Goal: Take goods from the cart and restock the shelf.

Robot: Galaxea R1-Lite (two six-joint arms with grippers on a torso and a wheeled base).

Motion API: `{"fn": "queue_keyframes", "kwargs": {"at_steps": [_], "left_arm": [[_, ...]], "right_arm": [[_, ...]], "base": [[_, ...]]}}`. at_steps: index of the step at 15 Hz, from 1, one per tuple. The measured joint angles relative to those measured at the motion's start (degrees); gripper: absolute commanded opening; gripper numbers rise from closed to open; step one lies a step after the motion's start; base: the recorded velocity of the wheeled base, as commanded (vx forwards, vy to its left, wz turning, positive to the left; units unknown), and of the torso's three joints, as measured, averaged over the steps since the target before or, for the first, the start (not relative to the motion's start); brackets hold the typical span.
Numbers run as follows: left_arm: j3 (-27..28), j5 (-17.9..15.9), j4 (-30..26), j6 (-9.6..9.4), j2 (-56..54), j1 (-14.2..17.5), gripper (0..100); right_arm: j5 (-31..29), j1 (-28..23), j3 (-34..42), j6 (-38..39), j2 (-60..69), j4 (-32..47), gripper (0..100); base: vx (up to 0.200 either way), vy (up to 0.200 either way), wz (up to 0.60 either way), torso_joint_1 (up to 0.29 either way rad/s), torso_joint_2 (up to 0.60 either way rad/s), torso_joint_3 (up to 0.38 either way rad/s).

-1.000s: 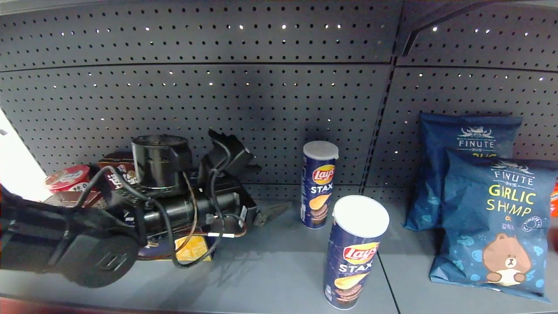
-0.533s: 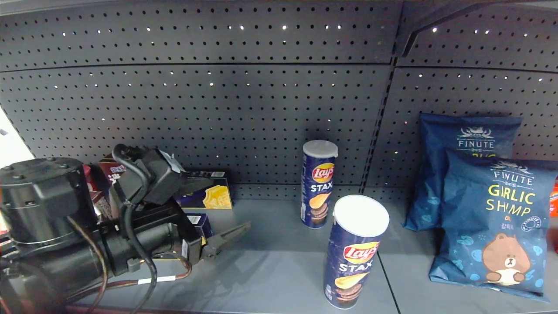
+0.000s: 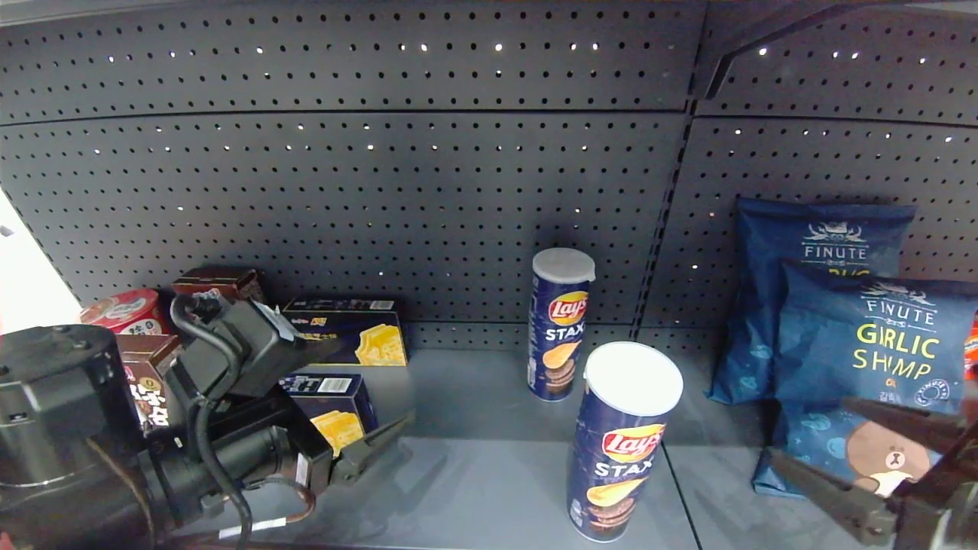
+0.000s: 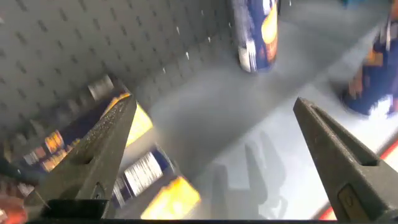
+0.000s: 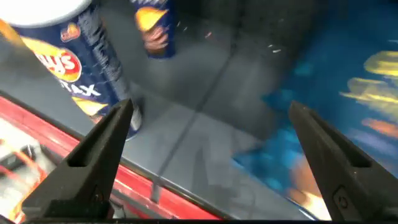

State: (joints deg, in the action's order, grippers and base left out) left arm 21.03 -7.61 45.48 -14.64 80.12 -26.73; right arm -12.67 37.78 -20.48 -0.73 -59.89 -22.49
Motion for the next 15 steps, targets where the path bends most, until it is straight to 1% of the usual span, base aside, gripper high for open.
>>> {"fn": "queue_keyframes", "kwargs": {"at_steps": [2, 5, 8, 10, 15], "left_arm": [[-2.2, 0.0, -0.3, 0.00, -1.6, -0.2, 100], [-1.4, -0.1, 0.1, -0.35, -1.5, -0.3, 100], [-0.8, -0.1, 0.4, -0.62, -0.5, -0.3, 100], [-0.8, -0.1, 0.4, -0.63, -0.1, -0.3, 100], [0.7, 0.0, 1.2, -0.98, 2.0, -0.3, 100]], "right_arm": [[-1.6, 2.2, 0.9, 0.3, -4.9, -0.2, 100], [-5.8, 3.0, -1.2, 1.0, -11.3, -0.6, 100], [-9.6, 3.2, -4.6, 4.8, -17.1, -0.7, 100], [-10.2, 3.1, -6.3, 5.1, -19.8, -0.7, 100], [-10.3, 2.8, -7.8, 5.1, -24.3, -0.8, 100]], "base": [[0.000, 0.000, 0.00, 0.000, 0.00, 0.000], [0.000, 0.000, 0.00, 0.000, 0.00, 0.000], [0.000, 0.000, 0.00, 0.000, 0.00, 0.000], [0.000, 0.000, 0.00, 0.000, 0.00, 0.000], [0.000, 0.000, 0.00, 0.000, 0.00, 0.000]]}}
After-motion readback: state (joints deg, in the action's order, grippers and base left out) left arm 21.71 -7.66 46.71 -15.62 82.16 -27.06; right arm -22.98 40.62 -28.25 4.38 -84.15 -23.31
